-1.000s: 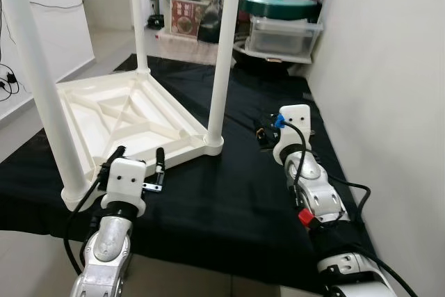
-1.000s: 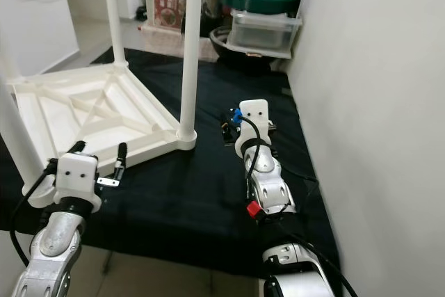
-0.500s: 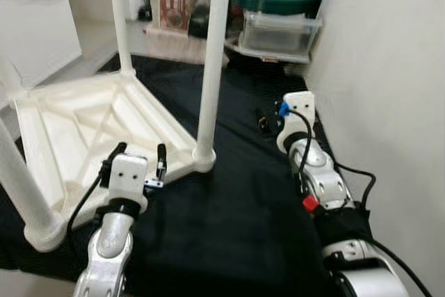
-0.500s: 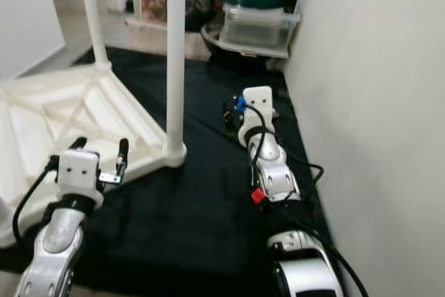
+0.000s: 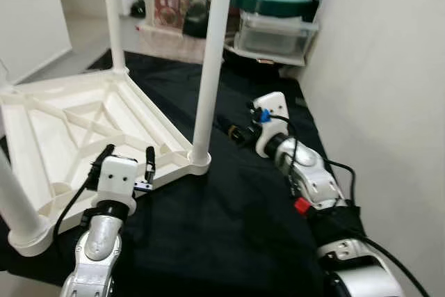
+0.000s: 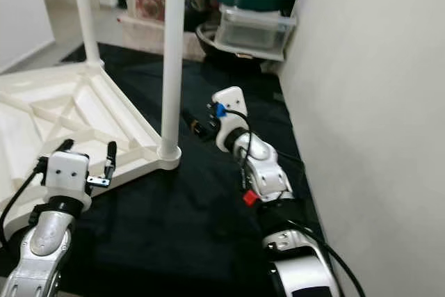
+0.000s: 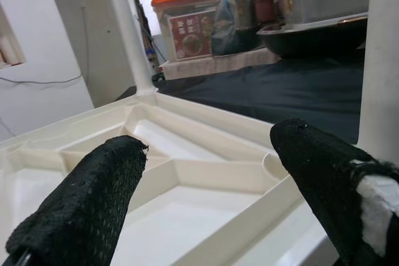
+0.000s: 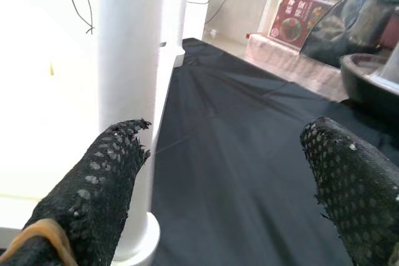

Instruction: Building children table

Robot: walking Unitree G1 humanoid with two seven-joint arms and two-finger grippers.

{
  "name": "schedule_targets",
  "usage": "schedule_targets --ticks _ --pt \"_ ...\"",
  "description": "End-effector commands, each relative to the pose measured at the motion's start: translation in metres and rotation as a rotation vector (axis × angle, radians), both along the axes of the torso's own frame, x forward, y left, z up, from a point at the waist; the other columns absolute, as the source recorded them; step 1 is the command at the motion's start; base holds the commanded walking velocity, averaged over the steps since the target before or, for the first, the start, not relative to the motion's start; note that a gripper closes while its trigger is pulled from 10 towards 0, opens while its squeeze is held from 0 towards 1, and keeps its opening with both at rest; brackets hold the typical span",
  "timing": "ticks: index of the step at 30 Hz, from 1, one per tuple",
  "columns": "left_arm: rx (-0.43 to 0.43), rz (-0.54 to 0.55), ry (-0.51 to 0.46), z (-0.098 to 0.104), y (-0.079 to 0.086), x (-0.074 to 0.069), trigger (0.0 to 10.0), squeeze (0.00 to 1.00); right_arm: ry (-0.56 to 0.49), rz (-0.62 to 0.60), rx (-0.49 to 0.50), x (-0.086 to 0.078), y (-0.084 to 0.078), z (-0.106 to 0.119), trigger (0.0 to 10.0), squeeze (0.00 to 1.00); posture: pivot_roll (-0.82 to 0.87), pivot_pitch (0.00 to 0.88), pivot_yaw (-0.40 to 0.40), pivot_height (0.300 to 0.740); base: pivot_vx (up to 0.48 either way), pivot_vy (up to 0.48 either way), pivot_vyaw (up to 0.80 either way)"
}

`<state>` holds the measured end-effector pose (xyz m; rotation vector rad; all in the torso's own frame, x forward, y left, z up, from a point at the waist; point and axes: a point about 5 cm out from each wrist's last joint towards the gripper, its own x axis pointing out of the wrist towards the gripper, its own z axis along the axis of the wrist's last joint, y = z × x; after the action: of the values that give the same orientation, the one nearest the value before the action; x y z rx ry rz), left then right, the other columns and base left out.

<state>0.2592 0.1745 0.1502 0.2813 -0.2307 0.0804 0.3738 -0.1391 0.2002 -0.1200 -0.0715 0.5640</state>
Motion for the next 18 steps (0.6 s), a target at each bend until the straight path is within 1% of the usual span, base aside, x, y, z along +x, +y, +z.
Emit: schedule_targets --ticks 1,4,5,8,9,11,12,13,18 --pt "0.003 0.004 0.026 -0.005 -0.001 0.001 10.0 0.00 -0.019 0.033 0.017 0.001 -0.004 0.005 10.0 0.00 0.12 0.000 -0.137 0.740 0.000 0.000 0.00" --pt "0.001 0.007 0.027 -0.006 -0.001 0.001 10.0 0.00 -0.022 0.184 0.038 -0.008 0.007 0.010 10.0 0.00 0.11 0.000 -0.142 0.740 0.000 0.000 0.00" --pt "0.001 0.007 0.027 -0.006 -0.001 0.001 10.0 0.00 -0.022 0.184 0.038 -0.008 0.007 0.010 10.0 0.00 0.11 0.000 -0.142 0.740 0.000 0.000 0.00" --pt "0.000 0.006 0.028 -0.007 -0.003 0.002 10.0 0.00 -0.013 0.251 0.028 -0.014 0.023 0.004 10.0 0.00 0.12 0.000 -0.144 0.740 0.000 0.000 0.00" --pt "0.000 0.006 0.028 -0.007 -0.003 0.002 10.0 0.00 -0.013 0.251 0.028 -0.014 0.023 0.004 10.0 0.00 0.12 0.000 -0.144 0.740 0.000 0.000 0.00" --pt "0.000 0.006 0.027 -0.007 -0.003 0.002 10.0 0.00 -0.002 0.269 0.039 -0.016 0.033 -0.001 10.0 0.00 0.12 0.000 -0.146 0.740 0.000 0.000 0.00" --pt "0.000 0.006 0.027 -0.007 -0.003 0.002 10.0 0.00 -0.002 0.269 0.039 -0.016 0.033 -0.001 10.0 0.00 0.12 0.000 -0.146 0.740 0.000 0.000 0.00" --pt "0.003 0.011 0.028 -0.007 -0.001 0.002 10.0 0.00 0.015 0.269 0.047 -0.017 0.043 -0.007 10.0 0.00 0.12 0.000 -0.147 0.740 0.000 0.000 0.00" --pt "0.005 0.015 0.028 -0.007 0.000 0.002 10.0 0.00 0.020 0.264 0.038 -0.017 0.049 -0.012 10.0 0.00 0.13 0.000 -0.149 0.740 0.000 0.000 0.00"
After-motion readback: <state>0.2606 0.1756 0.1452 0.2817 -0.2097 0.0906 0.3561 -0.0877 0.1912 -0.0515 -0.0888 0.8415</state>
